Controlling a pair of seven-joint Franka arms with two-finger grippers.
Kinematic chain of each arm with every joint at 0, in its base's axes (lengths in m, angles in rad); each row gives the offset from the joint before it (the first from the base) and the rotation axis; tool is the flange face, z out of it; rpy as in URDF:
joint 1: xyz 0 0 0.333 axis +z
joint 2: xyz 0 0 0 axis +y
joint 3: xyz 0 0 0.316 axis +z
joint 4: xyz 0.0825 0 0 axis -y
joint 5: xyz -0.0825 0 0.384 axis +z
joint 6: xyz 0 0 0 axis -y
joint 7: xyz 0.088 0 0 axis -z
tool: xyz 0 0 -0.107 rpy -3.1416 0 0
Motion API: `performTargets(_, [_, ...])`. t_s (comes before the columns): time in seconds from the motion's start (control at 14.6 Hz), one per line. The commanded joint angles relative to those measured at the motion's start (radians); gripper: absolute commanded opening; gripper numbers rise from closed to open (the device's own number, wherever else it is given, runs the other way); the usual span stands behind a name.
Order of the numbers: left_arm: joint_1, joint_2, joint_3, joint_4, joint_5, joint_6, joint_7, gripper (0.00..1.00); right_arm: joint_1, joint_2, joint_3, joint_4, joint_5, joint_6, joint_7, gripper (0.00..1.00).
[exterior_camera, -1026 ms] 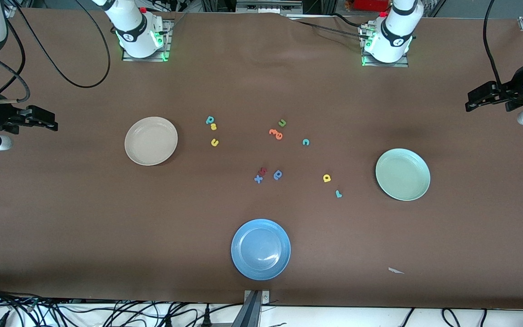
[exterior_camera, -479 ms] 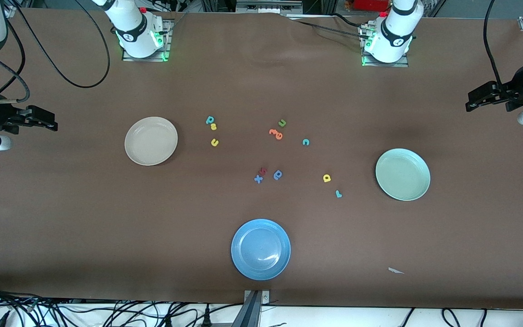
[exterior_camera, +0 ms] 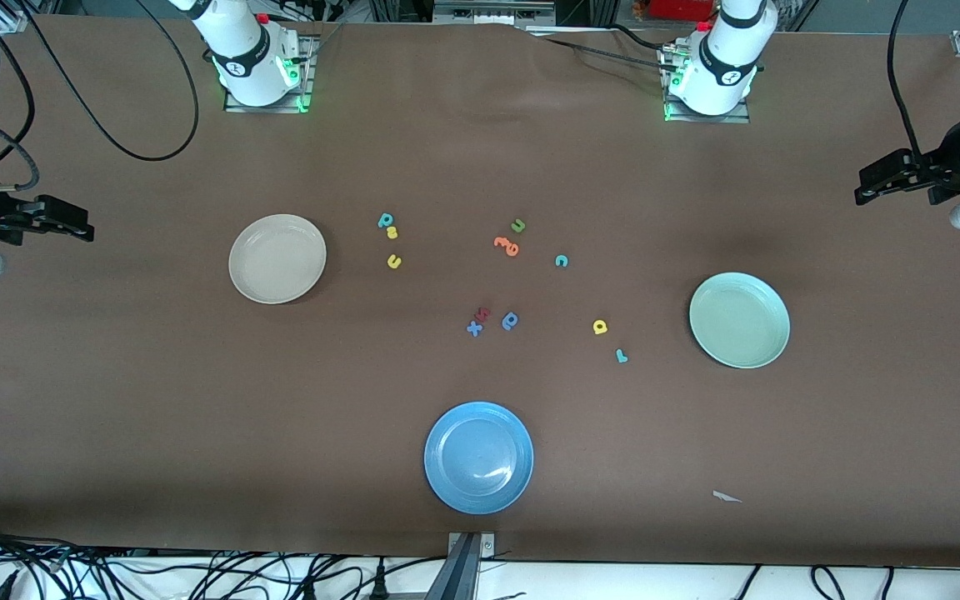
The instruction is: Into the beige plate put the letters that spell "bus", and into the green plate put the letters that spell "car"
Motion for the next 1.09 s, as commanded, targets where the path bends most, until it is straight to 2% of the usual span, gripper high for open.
performTargets(0.0, [0.000,-0.008,-0.002,-0.003,0.035,0.006,0.022,1.00,-0.007,-0.009,0.002,-0.006,0.019,-0.001,0.002,1.00])
performTargets(0.55, [0.000,-0.008,-0.002,-0.004,0.035,0.008,0.022,1.00,0.014,-0.004,0.011,-0.006,0.010,0.005,0.008,1.00])
performTargets(0.82, [0.000,-0.008,-0.002,-0.004,0.035,0.008,0.022,1.00,0.013,-0.023,0.000,-0.003,0.022,-0.105,0.000,1.00])
performTargets(1.03, [0.000,-0.008,-0.002,-0.004,0.035,0.008,0.022,1.00,0.013,-0.017,0.003,-0.003,0.008,-0.111,0.002,1.00])
